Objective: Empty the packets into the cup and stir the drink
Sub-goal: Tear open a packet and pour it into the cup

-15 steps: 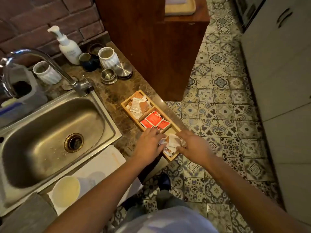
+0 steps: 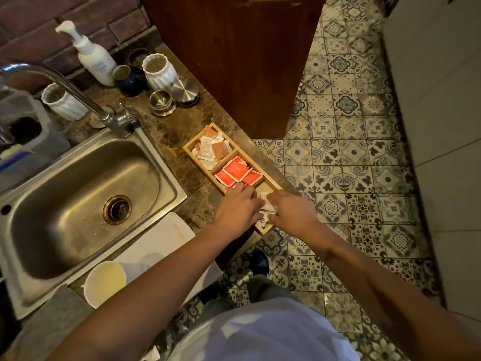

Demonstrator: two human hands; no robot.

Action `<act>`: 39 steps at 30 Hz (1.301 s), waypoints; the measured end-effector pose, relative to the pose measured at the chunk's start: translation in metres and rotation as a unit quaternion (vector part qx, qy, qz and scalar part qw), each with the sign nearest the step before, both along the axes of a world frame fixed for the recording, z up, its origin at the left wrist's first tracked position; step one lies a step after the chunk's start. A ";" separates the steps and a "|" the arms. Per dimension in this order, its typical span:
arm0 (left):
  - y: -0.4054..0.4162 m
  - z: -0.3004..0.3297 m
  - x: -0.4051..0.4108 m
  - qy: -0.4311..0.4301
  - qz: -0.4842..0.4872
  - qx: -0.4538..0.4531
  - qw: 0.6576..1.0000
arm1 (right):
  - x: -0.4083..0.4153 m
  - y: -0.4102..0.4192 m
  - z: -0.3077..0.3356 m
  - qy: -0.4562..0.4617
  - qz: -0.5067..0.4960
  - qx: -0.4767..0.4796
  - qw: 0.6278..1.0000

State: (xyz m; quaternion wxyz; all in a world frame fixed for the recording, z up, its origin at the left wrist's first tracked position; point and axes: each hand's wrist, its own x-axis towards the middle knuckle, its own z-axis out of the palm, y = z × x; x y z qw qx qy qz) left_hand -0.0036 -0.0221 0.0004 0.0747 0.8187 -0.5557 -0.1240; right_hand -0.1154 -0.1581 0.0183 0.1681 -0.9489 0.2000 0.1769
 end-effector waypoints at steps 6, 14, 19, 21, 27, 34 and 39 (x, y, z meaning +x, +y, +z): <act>-0.012 0.001 -0.002 -0.001 -0.012 -0.018 1.000 | -0.001 0.001 -0.003 -0.009 -0.018 0.006 1.000; -0.012 0.000 0.005 0.007 -0.002 -0.065 0.998 | -0.005 -0.002 -0.009 -0.039 -0.036 0.020 0.998; -0.002 0.007 0.011 0.036 0.019 -0.102 0.994 | -0.013 -0.007 -0.008 -0.156 -0.059 0.085 0.982; 0.004 0.018 0.013 0.058 0.052 -0.128 0.989 | -0.014 -0.009 0.003 -0.218 -0.062 0.120 0.967; 0.037 0.064 0.012 0.162 0.191 -0.203 0.947 | 0.001 -0.007 0.047 -0.290 -0.051 0.191 0.936; 0.103 0.119 -0.001 0.259 0.342 -0.307 0.849 | 0.033 0.039 0.110 -0.314 0.034 0.294 0.902; 0.155 0.149 -0.007 0.166 0.379 -0.352 0.840 | 0.054 0.092 0.142 -0.308 0.061 0.400 0.861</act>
